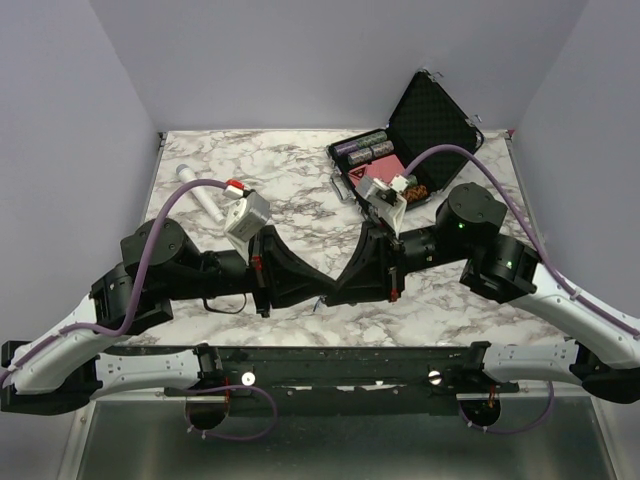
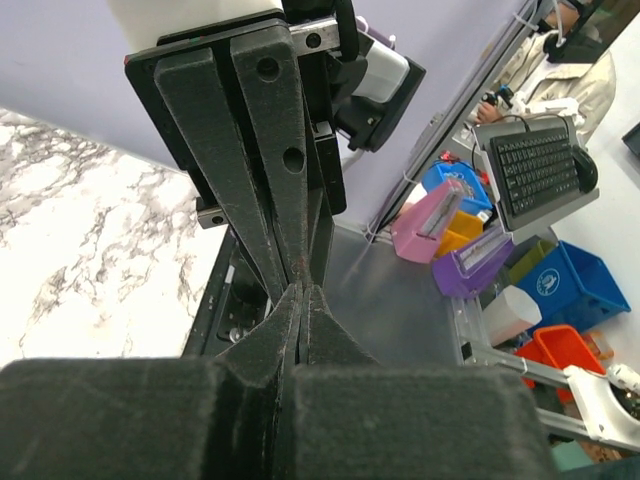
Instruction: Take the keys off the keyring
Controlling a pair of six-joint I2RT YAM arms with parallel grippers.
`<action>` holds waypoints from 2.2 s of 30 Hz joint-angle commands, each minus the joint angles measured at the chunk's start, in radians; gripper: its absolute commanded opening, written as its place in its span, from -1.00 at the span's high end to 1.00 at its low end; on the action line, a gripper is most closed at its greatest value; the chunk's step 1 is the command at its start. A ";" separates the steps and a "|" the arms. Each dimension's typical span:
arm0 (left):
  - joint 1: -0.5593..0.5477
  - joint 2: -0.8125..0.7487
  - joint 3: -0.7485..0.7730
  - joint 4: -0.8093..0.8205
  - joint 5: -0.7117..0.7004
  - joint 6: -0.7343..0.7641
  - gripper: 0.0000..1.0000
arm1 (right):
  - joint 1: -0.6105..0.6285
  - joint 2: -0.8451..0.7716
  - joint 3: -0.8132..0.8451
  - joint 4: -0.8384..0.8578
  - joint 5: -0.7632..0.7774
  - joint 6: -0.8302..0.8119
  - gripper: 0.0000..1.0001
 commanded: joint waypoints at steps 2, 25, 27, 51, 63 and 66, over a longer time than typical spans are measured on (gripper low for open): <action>-0.015 0.078 -0.014 -0.129 0.169 0.014 0.92 | -0.003 0.036 0.027 0.036 0.091 -0.012 0.99; -0.015 -0.119 -0.133 0.106 -0.317 -0.077 -0.77 | -0.003 -0.007 -0.016 0.098 0.137 0.014 0.99; -0.015 -0.138 -0.145 0.115 -0.340 -0.078 -0.79 | -0.005 -0.010 -0.016 0.101 0.141 0.014 0.99; -0.016 -0.182 -0.207 0.178 -0.337 -0.111 0.02 | -0.003 -0.029 -0.025 0.141 0.207 0.017 0.99; -0.016 -0.141 -0.176 0.173 -0.329 -0.098 0.34 | -0.003 -0.026 -0.021 0.141 0.184 0.022 0.99; -0.016 -0.139 -0.176 0.173 -0.331 -0.097 0.55 | -0.003 -0.026 -0.022 0.141 0.189 0.022 0.99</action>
